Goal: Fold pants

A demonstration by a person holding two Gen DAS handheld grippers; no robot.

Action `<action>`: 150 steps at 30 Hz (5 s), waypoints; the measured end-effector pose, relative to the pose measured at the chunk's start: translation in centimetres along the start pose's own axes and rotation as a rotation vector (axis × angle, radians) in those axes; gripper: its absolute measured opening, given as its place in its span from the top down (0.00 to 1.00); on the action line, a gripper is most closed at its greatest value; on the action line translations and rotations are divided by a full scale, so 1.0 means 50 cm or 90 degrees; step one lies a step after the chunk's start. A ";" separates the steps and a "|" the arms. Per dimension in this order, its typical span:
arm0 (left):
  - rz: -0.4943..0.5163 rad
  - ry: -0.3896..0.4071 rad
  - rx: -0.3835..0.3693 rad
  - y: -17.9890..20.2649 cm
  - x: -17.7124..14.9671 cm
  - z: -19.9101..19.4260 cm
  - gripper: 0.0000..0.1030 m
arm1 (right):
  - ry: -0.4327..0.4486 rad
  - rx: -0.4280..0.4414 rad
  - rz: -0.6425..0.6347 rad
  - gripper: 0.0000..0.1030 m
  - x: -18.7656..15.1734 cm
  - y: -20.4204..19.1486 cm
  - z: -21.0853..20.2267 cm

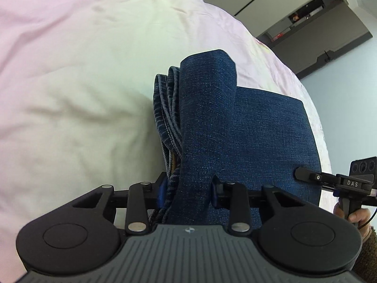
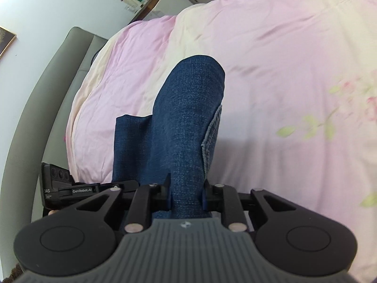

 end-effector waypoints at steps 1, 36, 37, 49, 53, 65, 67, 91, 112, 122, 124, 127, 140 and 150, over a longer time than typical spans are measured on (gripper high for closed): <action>0.005 -0.005 0.004 0.010 0.001 0.011 0.63 | 0.001 -0.006 -0.002 0.83 0.008 0.013 -0.007; 0.356 0.152 0.234 0.235 -0.023 -0.015 0.62 | 0.041 -0.223 -0.188 0.70 -0.067 0.037 -0.069; 0.373 0.155 0.246 0.255 -0.016 0.002 0.63 | 0.042 -0.228 -0.205 0.75 -0.080 0.029 -0.068; 0.280 0.107 0.287 0.146 0.065 0.139 0.77 | 0.059 -0.324 -0.272 0.91 0.033 0.072 0.060; 0.229 0.083 0.277 0.117 0.070 0.156 0.77 | 0.034 -0.329 -0.279 0.94 0.032 0.099 0.097; 0.362 0.104 0.294 0.236 -0.090 0.005 0.77 | 0.083 -0.300 -0.286 0.87 -0.105 0.015 -0.040; 0.381 0.088 0.307 0.236 -0.124 0.007 0.80 | 0.090 -0.301 -0.277 0.87 -0.148 0.010 -0.058; 0.330 0.336 0.359 0.401 -0.265 -0.332 0.43 | 0.238 -0.309 -0.320 0.28 -0.303 -0.188 -0.269; 0.270 0.367 0.362 0.461 -0.546 -0.281 0.14 | 0.369 -0.370 -0.334 0.05 -0.600 -0.257 -0.389; 0.238 0.356 0.380 0.450 -0.570 -0.260 0.14 | 0.338 -0.378 -0.302 0.05 -0.612 -0.220 -0.358; 0.241 0.362 0.377 0.453 -0.569 -0.264 0.14 | 0.345 -0.380 -0.300 0.05 -0.612 -0.218 -0.363; 0.245 0.365 0.380 0.453 -0.568 -0.266 0.14 | 0.353 -0.381 -0.296 0.05 -0.611 -0.215 -0.371; 0.248 0.366 0.384 0.455 -0.571 -0.270 0.14 | 0.358 -0.378 -0.301 0.05 -0.613 -0.215 -0.373; 0.249 0.370 0.382 0.458 -0.570 -0.274 0.14 | 0.360 -0.376 -0.304 0.05 -0.615 -0.216 -0.375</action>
Point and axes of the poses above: each gripper's, at about its wrist camera, not at the fingertips, and z roughly the way its jaws point, y to its right, x to its top, the point moved 5 cm from there along z, roughly the way its jaws point, and after that the axes turned 1 degree about -y, right-handed, at the moved point
